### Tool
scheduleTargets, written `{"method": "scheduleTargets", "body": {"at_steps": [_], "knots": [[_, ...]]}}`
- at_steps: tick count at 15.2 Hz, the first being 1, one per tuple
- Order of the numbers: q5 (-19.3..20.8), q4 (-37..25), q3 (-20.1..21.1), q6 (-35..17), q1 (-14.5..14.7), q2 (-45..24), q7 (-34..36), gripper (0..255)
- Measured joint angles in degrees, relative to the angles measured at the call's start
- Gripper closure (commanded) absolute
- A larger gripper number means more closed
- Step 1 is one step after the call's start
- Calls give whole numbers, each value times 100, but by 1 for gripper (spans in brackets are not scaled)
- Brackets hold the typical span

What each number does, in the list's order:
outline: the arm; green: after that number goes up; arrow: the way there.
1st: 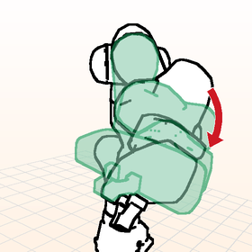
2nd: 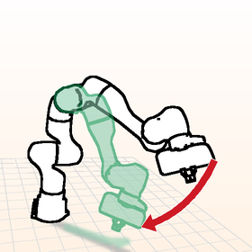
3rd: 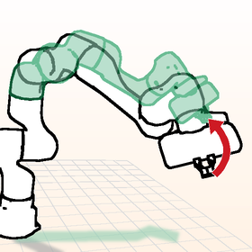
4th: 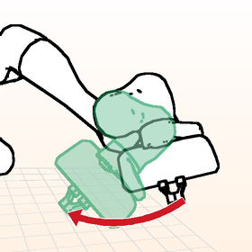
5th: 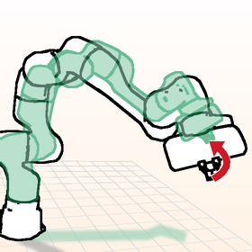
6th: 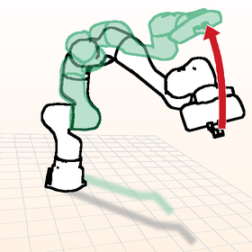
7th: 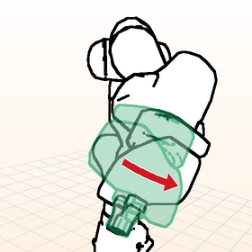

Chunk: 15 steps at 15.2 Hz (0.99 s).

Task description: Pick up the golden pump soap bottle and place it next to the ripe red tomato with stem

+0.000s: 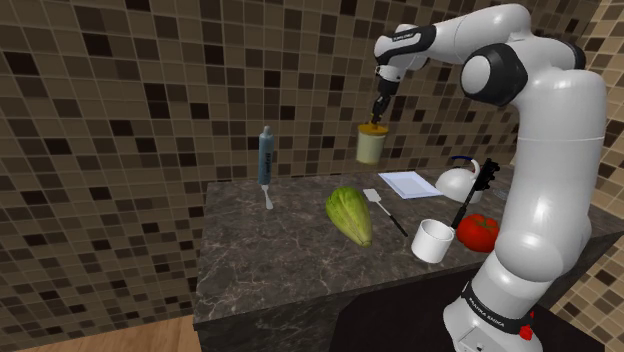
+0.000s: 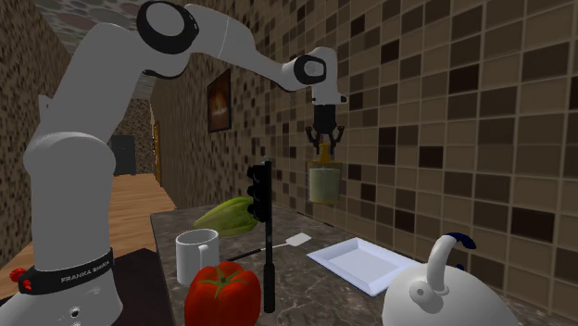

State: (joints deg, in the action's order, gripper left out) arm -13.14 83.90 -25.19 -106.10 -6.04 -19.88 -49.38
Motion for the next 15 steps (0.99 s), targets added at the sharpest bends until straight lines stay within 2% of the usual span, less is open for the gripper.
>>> {"method": "scheduleTargets", "body": {"at_steps": [15], "knots": [[-41, -1398, -22, 1223, -180, -174, 105, 255]]}}
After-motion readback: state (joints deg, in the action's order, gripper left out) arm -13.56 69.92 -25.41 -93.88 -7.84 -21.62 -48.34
